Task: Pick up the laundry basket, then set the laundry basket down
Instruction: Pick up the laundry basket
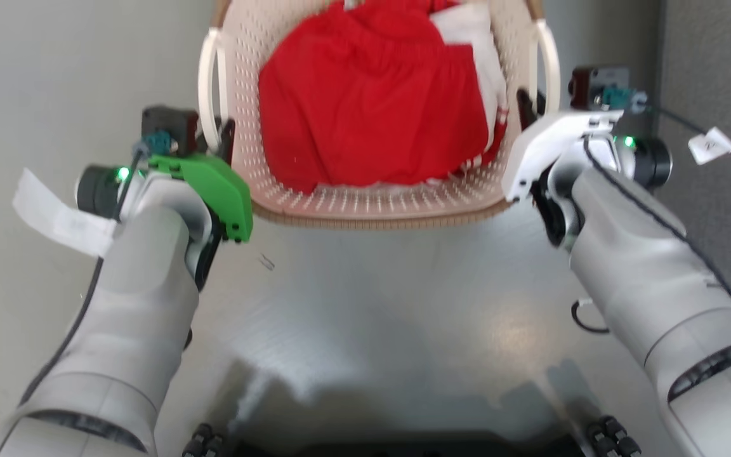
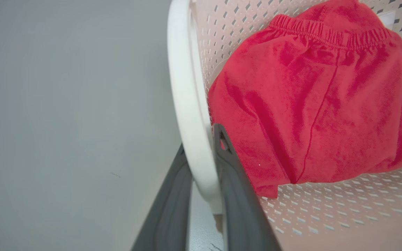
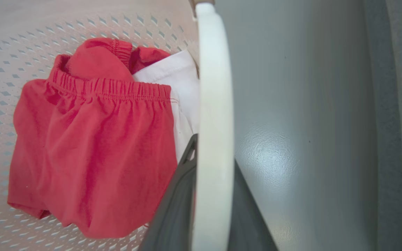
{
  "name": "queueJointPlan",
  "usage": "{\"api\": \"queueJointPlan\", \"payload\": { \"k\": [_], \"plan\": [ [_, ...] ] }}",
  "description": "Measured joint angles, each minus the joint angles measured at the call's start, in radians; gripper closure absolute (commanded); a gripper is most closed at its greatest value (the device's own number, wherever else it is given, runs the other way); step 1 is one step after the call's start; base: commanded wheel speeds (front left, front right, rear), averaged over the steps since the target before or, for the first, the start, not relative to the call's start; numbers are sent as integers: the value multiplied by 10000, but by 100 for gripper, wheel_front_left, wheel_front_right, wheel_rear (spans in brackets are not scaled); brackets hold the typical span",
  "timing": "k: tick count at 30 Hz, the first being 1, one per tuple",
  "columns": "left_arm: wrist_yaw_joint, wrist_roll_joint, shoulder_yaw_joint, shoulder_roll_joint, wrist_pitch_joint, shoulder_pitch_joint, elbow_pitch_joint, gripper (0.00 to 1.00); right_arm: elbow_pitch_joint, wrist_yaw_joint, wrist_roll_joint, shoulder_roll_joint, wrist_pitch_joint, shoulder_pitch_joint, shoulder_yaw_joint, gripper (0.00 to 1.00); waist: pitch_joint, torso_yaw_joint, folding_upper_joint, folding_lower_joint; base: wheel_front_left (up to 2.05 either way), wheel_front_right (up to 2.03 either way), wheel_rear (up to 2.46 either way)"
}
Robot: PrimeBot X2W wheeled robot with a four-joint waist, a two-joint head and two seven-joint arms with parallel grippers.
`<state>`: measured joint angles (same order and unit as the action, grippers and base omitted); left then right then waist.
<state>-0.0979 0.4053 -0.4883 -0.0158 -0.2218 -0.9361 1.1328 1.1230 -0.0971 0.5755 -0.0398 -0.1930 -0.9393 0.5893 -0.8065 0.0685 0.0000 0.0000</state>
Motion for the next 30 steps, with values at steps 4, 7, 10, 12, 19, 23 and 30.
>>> {"api": "queueJointPlan", "payload": {
  "k": [4, 7, 10, 12, 19, 23, 30],
  "plan": [
    [-21, 127, -92, -25, -4, 405, 174, 100, 36, 88, 263, 27, -2, 440, 174, 100, 480, 18, 0, 0, 0, 0, 0],
    [-33, 238, -178, -36, -4, 755, 276, 100, 48, 163, 399, 54, 0, 802, 339, 100, 857, 25, 0, 0, 0, 0, 0],
    [-52, 345, -288, -44, 10, 1125, 378, 100, 63, 178, 533, 81, 61, 1185, 483, 100, 1237, 25, 0, 0, 0, 0, 0],
    [-92, 431, -351, -54, 25, 1352, 441, 100, 71, 209, 623, 88, 148, 1418, 583, 100, 1490, 20, 0, -1, 0, 0, 0],
    [-136, 769, -608, -63, 280, 2162, 537, 100, 75, 355, 1101, 102, 548, 2305, 972, 100, 2398, -19, 0, 0, 0, 0, 0],
    [-169, 951, -782, -75, 460, 2686, 552, 100, 84, 353, 1346, 130, 788, 2937, 1126, 100, 2916, -43, 0, 0, 0, 0, 0],
    [-178, 1227, -1060, -75, 729, 3425, 566, 100, 38, 351, 1710, 144, 1103, 3642, 1411, 100, 3829, -58, 0, -1, 0, 0, 0]
  ]
}}
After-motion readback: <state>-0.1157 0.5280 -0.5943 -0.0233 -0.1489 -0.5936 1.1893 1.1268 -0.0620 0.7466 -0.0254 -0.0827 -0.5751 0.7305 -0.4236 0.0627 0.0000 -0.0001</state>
